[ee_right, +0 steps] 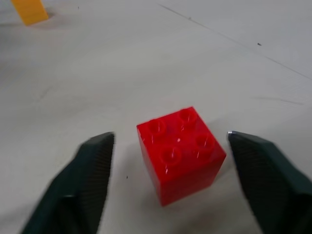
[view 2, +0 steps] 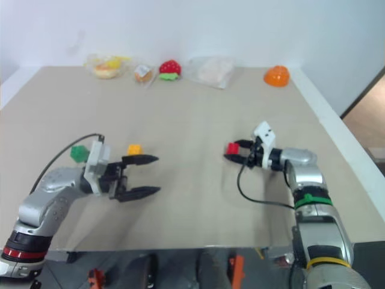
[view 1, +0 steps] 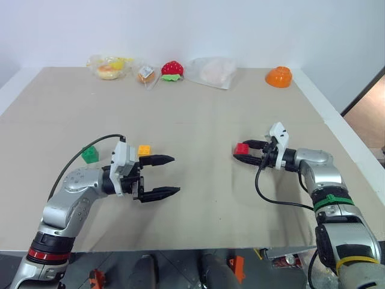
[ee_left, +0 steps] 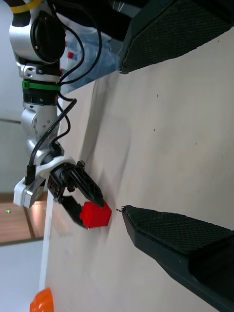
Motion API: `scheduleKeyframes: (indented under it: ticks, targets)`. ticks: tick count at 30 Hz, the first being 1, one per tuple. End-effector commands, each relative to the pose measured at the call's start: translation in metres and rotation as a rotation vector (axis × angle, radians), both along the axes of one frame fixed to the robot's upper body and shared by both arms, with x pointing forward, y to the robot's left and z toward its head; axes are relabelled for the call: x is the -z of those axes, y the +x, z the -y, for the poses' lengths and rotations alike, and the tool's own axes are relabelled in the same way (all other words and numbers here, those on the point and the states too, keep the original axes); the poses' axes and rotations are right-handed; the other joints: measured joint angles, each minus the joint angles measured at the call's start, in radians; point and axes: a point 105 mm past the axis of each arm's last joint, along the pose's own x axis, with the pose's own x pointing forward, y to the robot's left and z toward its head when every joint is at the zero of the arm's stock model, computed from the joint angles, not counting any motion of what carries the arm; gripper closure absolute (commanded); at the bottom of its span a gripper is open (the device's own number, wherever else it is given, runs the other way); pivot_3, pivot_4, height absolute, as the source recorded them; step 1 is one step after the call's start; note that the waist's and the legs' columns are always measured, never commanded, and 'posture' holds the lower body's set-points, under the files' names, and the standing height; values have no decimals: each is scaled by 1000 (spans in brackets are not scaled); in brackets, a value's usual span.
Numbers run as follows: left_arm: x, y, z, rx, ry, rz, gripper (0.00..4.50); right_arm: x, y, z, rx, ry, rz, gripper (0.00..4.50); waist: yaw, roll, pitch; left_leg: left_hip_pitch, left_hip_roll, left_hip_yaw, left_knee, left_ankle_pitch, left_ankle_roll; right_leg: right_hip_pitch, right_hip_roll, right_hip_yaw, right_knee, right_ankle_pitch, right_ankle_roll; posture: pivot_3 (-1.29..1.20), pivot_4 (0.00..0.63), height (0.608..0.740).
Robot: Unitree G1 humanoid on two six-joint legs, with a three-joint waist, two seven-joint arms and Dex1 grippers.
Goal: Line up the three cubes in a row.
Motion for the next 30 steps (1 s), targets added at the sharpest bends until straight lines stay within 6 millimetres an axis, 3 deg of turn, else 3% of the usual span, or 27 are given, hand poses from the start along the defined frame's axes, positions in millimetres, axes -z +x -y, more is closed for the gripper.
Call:
scheduleKeyframes:
  ticks: [1,3,5,11,16,20,30]
  targets:
    - [-10,0,-2,-12,-21,53,0,-13,1,-4,-40,19,38,2316,0,0,0,0,0,0,0,0,0,0,0,0,0,0,0,0,150,740]
    - [-10,2,-3,-27,-25,58,0,-13,-1,-4,-58,24,31,2998,0,0,0,0,0,0,0,0,0,0,0,0,0,0,1,0,150,740]
    - [-9,3,-6,-44,-25,58,0,-11,-5,-4,-77,21,25,3231,0,0,0,0,0,0,0,0,0,0,0,0,0,0,1,0,150,740]
    - [-2,1,-20,-38,29,-5,0,-10,-18,-7,-125,15,12,3231,1,0,0,0,0,0,0,0,0,0,0,0,1,0,1,0,150,740]
    - [9,-8,-36,9,123,-66,0,-28,-55,-38,-321,86,23,3231,2,1,0,0,1,-1,-1,0,0,-1,1,-1,2,0,2,0,150,740]
    - [19,-12,-45,39,205,-65,0,-24,-84,-57,-441,41,22,3231,2,1,0,0,2,-1,-1,0,0,-2,1,-1,3,-3,-3,0,150,740]
    - [36,-15,-43,98,257,-45,0,2,-96,-66,-473,-39,-17,3231,3,1,0,0,2,0,2,0,0,-2,1,-1,3,-2,-4,0,150,740]
